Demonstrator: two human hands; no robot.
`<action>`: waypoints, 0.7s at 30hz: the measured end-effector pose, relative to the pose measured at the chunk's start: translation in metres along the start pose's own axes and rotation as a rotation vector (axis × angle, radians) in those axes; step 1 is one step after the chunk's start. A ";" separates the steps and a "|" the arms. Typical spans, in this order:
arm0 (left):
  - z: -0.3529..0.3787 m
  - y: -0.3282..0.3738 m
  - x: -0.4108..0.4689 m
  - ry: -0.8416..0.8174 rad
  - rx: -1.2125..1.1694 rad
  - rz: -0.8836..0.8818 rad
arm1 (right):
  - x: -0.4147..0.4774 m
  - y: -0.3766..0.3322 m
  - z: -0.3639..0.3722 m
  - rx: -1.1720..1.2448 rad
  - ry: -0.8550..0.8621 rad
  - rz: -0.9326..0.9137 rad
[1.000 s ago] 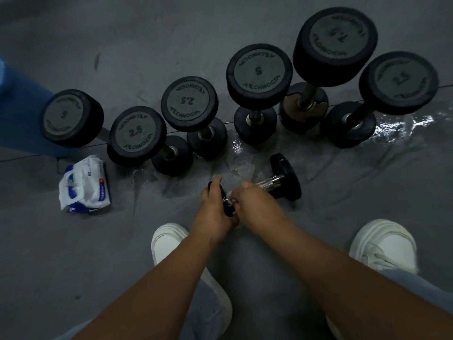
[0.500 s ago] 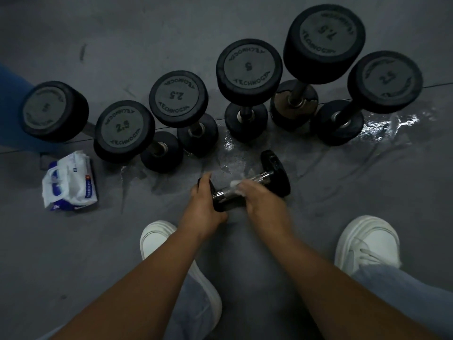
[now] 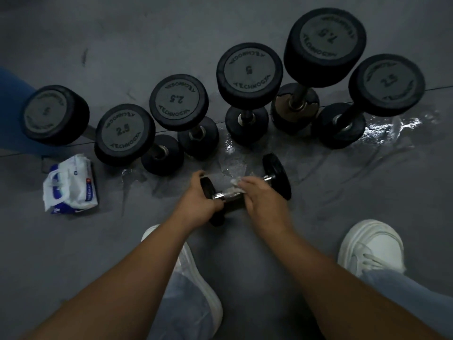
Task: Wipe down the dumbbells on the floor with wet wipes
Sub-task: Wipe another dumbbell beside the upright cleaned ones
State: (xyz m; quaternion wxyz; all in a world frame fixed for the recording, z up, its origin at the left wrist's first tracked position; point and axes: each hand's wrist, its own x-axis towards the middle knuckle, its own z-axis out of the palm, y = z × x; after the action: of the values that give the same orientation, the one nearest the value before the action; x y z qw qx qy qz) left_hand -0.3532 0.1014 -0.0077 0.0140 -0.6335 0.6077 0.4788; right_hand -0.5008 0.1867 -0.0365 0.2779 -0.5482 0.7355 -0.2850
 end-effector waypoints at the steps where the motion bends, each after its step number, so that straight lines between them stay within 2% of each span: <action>1: 0.001 -0.002 -0.001 0.001 -0.028 -0.008 | 0.002 0.003 -0.001 -0.001 0.025 0.017; 3: 0.006 -0.005 -0.005 0.056 -0.070 -0.004 | 0.006 0.008 -0.001 0.010 0.029 0.050; 5: 0.015 -0.007 -0.011 0.182 -0.057 0.031 | 0.008 0.007 0.000 0.067 0.079 0.109; 7: 0.025 -0.007 -0.016 0.203 0.011 0.098 | 0.012 0.004 0.003 0.072 0.075 0.156; 10: 0.029 -0.008 -0.020 0.123 0.120 0.156 | 0.009 -0.007 0.010 -0.065 -0.268 0.018; 11: 0.028 -0.009 -0.020 0.096 0.153 0.155 | 0.010 -0.008 0.008 -0.082 -0.316 -0.018; 12: 0.026 -0.010 -0.020 0.073 0.184 0.147 | 0.013 -0.006 0.007 -0.096 -0.271 0.002; 14: 0.023 -0.011 -0.020 0.061 0.212 0.130 | 0.019 -0.006 0.007 -0.040 -0.039 0.144; 15: 0.023 -0.010 -0.020 0.062 0.215 0.129 | 0.021 -0.012 0.009 -0.038 -0.035 0.157; 17: 0.023 -0.009 -0.018 0.060 0.208 0.135 | 0.022 -0.023 0.011 -0.120 -0.218 0.053; 18: 0.022 -0.009 -0.017 0.054 0.201 0.132 | 0.023 -0.024 0.011 -0.119 -0.232 0.039; 21: 0.018 -0.009 -0.015 0.051 0.203 0.124 | 0.035 -0.021 0.007 -0.103 -0.104 0.134</action>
State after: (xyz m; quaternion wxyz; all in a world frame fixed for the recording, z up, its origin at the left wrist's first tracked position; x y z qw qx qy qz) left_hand -0.3542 0.1257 -0.0129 0.0328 -0.6018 0.6913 0.3986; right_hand -0.4908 0.1475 -0.0294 0.3057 -0.5253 0.7688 -0.1988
